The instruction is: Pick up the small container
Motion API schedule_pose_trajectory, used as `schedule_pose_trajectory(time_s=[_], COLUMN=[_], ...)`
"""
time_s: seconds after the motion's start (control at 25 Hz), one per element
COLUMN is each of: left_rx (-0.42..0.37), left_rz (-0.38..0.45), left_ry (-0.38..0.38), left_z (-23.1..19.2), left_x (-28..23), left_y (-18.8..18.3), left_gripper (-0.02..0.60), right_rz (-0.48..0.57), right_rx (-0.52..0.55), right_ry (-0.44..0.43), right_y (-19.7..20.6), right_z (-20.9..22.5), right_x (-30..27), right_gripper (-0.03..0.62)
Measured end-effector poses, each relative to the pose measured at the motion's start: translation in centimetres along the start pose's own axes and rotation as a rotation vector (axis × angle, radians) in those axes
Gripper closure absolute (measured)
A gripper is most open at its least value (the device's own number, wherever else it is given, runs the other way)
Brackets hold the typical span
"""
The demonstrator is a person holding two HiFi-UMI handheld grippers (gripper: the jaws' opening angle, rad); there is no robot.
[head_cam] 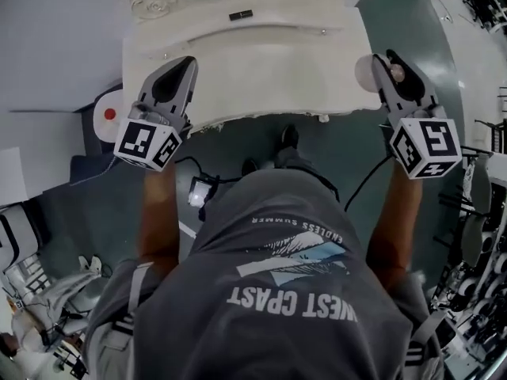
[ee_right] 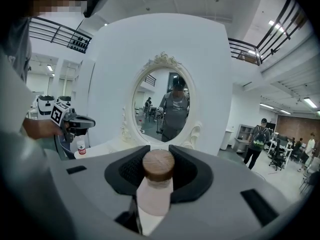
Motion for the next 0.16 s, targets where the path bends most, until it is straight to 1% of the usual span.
schedule_pose_trajectory(time_s=[0.16], left_rx=[-0.008], left_rz=[0.007], left_ry=[0.005], left_z=[-0.29], left_x=[0.00], left_y=[0.29], left_gripper=[0.565], right_rz=[-0.007], right_rx=[-0.001], right_ry=[0.014], right_y=[0.74], right_z=[-0.09], right_x=[-0.21], right_gripper=[0.459])
Point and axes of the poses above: the fingertips, and each gripper's own axes: x backward along the fingers, z to its right, y out of its underside, the point moved 4 cm from there along x, backward along the fingers, and after that the axes turned 13 degrees about -y, right-handed, at the moved point
